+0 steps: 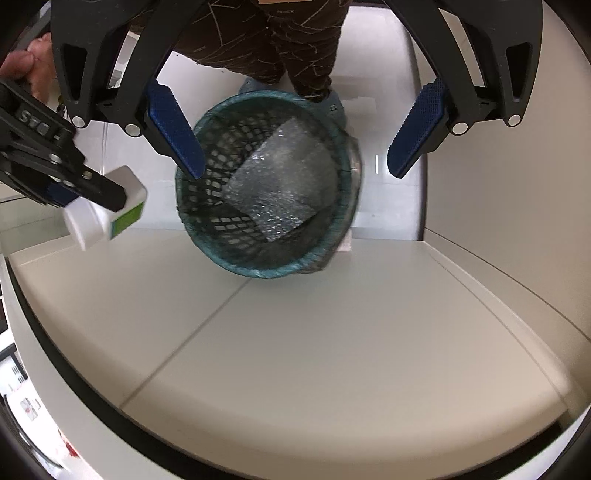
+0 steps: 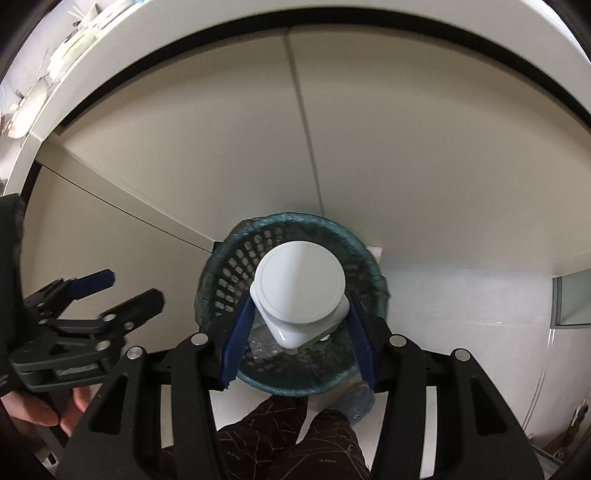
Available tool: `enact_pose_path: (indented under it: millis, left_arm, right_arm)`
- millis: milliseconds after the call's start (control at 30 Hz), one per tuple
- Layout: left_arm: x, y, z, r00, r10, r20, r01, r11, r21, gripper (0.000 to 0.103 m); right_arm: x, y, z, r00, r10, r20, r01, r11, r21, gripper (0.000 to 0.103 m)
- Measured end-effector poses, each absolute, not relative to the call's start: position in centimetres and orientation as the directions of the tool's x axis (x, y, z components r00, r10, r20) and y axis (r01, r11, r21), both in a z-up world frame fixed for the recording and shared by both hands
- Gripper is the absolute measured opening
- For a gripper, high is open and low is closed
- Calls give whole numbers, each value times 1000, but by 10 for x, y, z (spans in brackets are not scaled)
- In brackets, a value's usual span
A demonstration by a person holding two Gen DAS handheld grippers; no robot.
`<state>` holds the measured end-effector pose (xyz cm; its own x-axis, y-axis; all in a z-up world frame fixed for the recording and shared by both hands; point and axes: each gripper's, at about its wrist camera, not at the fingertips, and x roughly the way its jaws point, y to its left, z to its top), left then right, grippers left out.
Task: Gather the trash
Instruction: 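Open the right tool to drop the white pill bottle into the wastebasket, then raise both open tools back up over the counter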
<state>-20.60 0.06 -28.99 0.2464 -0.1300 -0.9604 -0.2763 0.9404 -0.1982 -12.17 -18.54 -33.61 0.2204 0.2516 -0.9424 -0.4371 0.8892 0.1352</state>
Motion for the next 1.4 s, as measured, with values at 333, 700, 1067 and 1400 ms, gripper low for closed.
enact_pose_path:
  millis: [333,700,1067,1400]
  left_arm:
    - [-215,33,-297,229,-116,-966,-298,937,-183,97]
    - [-210,27,-304,224,-123,-967,-264,947,-182,97]
    - [-206,19,-277,268,-167,-949,-243,941,-235,97]
    - [-192,-2,-191,415,-192,-889,-112,959,-259,97]
  right_arm:
    - [-125,-162,-360,184,215,-959,-447,887,113,48]
    - [-115,-160,-369,185,216,-959,-426,897,119,63]
    - [-104,-178,-342,219,261,-940,-367,915,169,95]
    - [-93,-213,-251,404,289,-868,-330,931,157,95]
